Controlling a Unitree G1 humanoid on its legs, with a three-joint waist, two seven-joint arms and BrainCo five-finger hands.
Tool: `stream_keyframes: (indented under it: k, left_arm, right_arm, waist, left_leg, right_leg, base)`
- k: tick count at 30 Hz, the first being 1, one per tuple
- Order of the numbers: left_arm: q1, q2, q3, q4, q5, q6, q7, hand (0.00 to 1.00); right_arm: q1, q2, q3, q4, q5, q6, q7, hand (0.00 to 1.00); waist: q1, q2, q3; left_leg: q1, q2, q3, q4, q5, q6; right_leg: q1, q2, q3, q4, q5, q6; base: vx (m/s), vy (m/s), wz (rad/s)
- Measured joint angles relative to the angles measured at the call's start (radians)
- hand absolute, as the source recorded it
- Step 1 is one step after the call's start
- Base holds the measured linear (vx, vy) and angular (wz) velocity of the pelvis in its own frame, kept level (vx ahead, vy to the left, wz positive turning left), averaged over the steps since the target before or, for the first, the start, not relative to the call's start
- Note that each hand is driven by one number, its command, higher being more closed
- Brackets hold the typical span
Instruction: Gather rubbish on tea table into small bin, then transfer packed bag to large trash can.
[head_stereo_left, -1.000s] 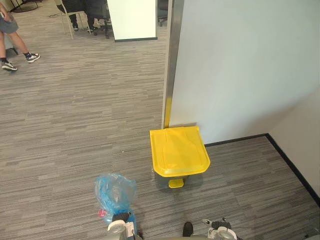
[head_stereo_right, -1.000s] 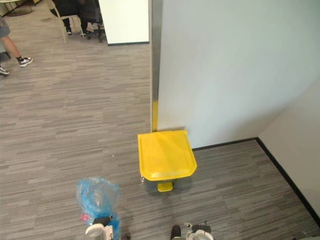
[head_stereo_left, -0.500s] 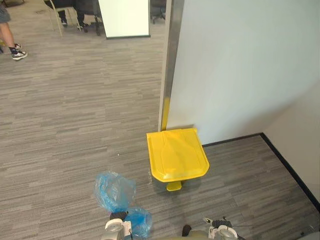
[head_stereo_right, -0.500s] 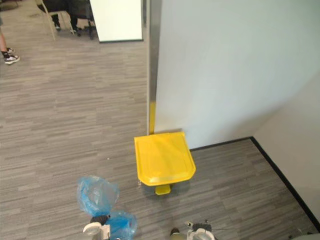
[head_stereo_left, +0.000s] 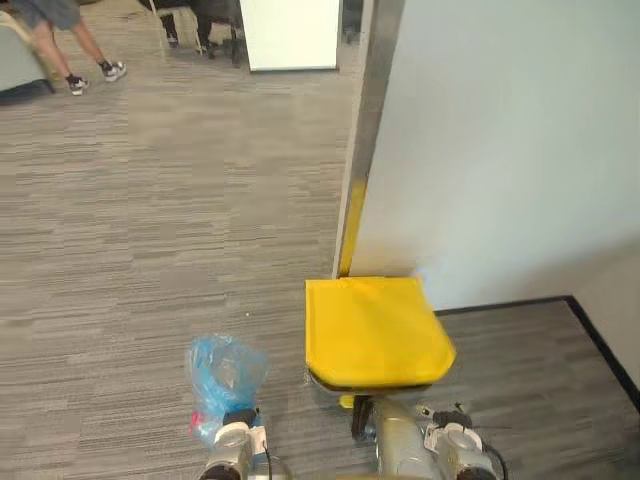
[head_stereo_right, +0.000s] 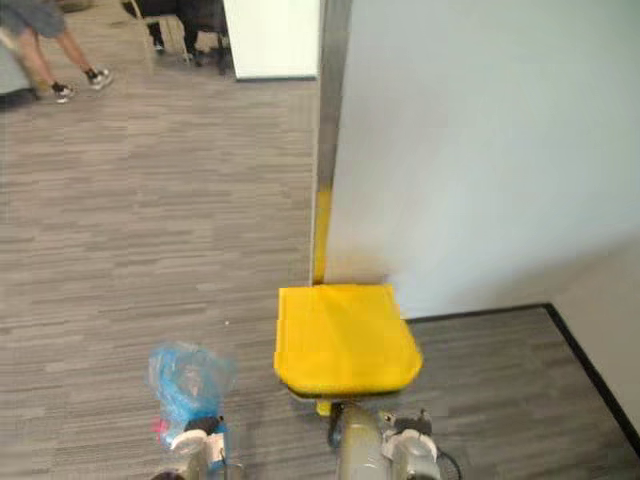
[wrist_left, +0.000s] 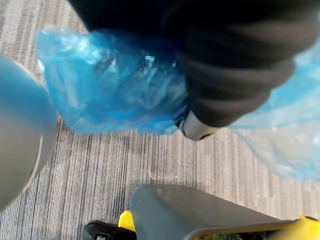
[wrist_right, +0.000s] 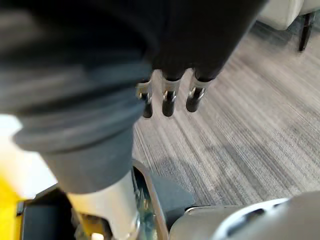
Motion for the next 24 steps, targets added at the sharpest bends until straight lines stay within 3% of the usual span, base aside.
stream_keyframes:
  k: [1, 3, 8, 10, 13, 18, 24]
  left_arm:
    - [-0.007, -0.009, 0.005, 0.0, 0.006, 0.0, -0.01, 1.0]
    - [-0.017, -0.01, 0.005, 0.001, 0.011, 0.003, -0.013, 1.0]
    - [-0.021, -0.014, 0.004, -0.006, 0.016, 0.005, -0.011, 1.0]
    - [-0.018, -0.017, -0.011, -0.006, 0.016, 0.006, -0.012, 1.0]
    - [-0.028, -0.014, -0.063, -0.014, 0.005, 0.003, -0.011, 1.0]
    - [-0.046, -0.014, -0.095, -0.02, -0.02, 0.002, -0.006, 1.0]
    - [-0.082, -0.016, -0.128, -0.138, -0.066, -0.019, 0.043, 1.0]
  right_arm:
    - [0.0, 0.002, 0.001, 0.0, 0.0, 0.001, 0.0, 0.0]
    - [0.0, 0.004, 0.001, -0.001, 0.0, 0.001, 0.001, 0.0]
    - [0.008, 0.006, 0.025, 0.0, 0.001, 0.007, -0.006, 0.0]
    - [0.01, 0.009, 0.068, -0.003, -0.001, 0.003, -0.005, 0.0]
    - [-0.011, 0.003, 0.122, -0.013, 0.001, 0.0, -0.006, 0.0]
    - [-0.048, 0.021, 0.225, -0.086, 0.011, -0.003, -0.009, 0.0]
    - [-0.178, 0.018, 0.361, -0.259, 0.047, -0.043, -0.038, 0.0]
  waist:
    - [0.004, -0.001, -0.001]
    - [0.003, -0.001, -0.001]
    - [0.004, -0.002, -0.02]
    - [0.007, -0.002, -0.063]
    - [0.008, -0.001, -0.067]
    - [0.019, 0.02, -0.058]
    - [0.032, 0.059, -0.032]
  left_leg:
    - [0.003, 0.0, -0.001, -0.003, 0.01, 0.015]
    - [0.003, -0.001, -0.001, -0.003, 0.017, 0.01]
    - [-0.023, 0.009, 0.006, -0.003, 0.018, 0.006]
    - [-0.094, 0.008, -0.001, -0.015, 0.009, -0.009]
    - [-0.194, 0.003, -0.012, 0.034, 0.001, -0.02]
    - [-0.348, 0.009, -0.022, 0.141, -0.004, -0.011]
    - [-0.491, 0.016, -0.055, 0.23, -0.035, 0.014]
  right_leg:
    - [0.0, 0.002, -0.002, 0.005, -0.015, -0.007]
    - [0.0, 0.002, -0.005, 0.002, -0.012, -0.013]
    - [0.016, 0.002, -0.031, -0.068, 0.04, -0.044]
    - [-0.043, -0.002, -0.03, -0.097, 0.072, -0.05]
    - [-0.099, -0.009, -0.032, -0.134, 0.119, -0.041]
    - [-0.181, -0.009, -0.039, -0.167, 0.163, -0.046]
    - [-0.252, -0.029, -0.083, -0.181, 0.196, -0.051]
  base:
    - [0.13, -0.065, -0.06]
    - [0.04, -0.052, -0.09]
    - [-0.05, -0.016, 0.07]
    - [-0.08, 0.001, 0.14]
    - [-0.06, 0.017, 0.09]
    - [-0.04, -0.021, 0.06]
    - [-0.06, -0.082, 0.26]
